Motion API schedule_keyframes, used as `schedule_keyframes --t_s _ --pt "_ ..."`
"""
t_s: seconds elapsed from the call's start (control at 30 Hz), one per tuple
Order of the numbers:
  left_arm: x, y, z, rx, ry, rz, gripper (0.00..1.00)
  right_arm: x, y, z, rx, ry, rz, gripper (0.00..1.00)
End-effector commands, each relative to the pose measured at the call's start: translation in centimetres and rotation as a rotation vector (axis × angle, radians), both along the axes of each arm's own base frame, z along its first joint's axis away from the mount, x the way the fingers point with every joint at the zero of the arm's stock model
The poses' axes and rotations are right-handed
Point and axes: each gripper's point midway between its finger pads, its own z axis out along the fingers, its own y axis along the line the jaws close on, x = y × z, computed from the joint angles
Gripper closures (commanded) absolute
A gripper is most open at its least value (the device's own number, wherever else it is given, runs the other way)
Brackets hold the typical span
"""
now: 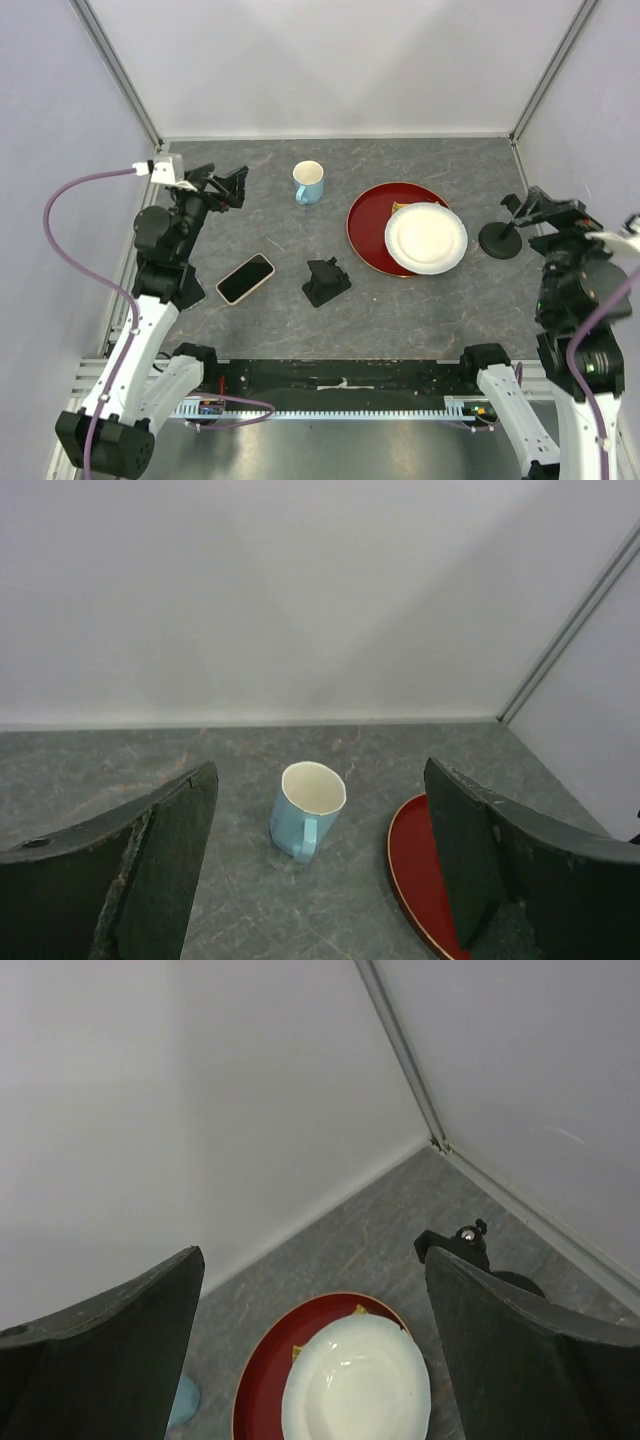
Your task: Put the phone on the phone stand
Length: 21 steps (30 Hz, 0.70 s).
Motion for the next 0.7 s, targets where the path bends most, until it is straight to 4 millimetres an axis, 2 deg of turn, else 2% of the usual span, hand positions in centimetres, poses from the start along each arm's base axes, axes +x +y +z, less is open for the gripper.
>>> schedule_keyframes --t_s 0.0,0.03,0.17,0.2,0.23,0.27,0.33,0.37,0.43,0.47,0.53,0.57,0.6,0.63,0.67 --pt "1.3 -1.5 -0.2 0.0 0.075 -0.074 0.11 3.0 2.3 -1.4 0.01 0.121 0.112 0.02" --pt "1.4 -1.9 -0.3 0.002 0.09 -0.098 0.11 3.5 3.0 -1.5 -0.001 0.139 0.149 0.02" --pt "2.2 -3.4 -1.5 0.005 0.159 -0.177 0.11 6.3 9.4 -2.6 -0.043 0.185 0.497 0.02" --pt "2.7 -3.8 -1.7 0.005 0.178 -0.192 0.11 6.6 11.5 -3.6 -0.037 0.201 0.614 0.02" --pt "2.8 -4.2 -2.4 0.01 0.212 -0.219 0.11 7.4 12.5 -4.3 0.023 0.217 0.656 0.02" --pt "2.9 -4.5 -2.1 0.01 0.218 -0.231 0.12 7.8 13.1 -4.9 0.045 0.238 0.689 0.02" --pt "3.6 -5.1 -3.6 0.01 0.29 -0.26 0.12 8.7 15.3 -7.3 0.1 0.311 0.794 0.02" --pt "3.8 -5.3 -3.4 0.007 0.3 -0.271 0.12 8.6 16.5 -8.3 0.103 0.342 0.841 0.02" --pt "4.4 -6.1 -5.1 0.006 0.374 -0.31 0.13 8.9 18.2 -11.0 0.088 0.421 0.893 0.02" --pt "4.7 -6.3 -4.8 -0.001 0.378 -0.325 0.14 8.0 20.5 -12.3 0.064 0.463 0.96 0.02" --pt "5.1 -7.2 -6.6 -0.01 0.459 -0.373 0.15 7.8 22.6 -14.9 0.022 0.552 0.99 0.02" --pt "5.1 -7.5 -6.8 -0.021 0.486 -0.391 0.18 6.4 24.9 -16.3 -0.011 0.6 1.066 0.02" --pt "5.0 -8.1 -7.0 -0.024 0.506 -0.429 0.19 5.8 25.9 -17.6 -0.031 0.648 1.097 0.02" --pt "5.4 -8.5 -8.1 -0.028 0.548 -0.45 0.21 5.5 26.8 -19.5 -0.053 0.715 1.118 0.02" --pt "5.4 -8.8 -8.1 -0.029 0.56 -0.469 0.25 4.5 27.8 -20.6 -0.082 0.755 1.145 0.02"
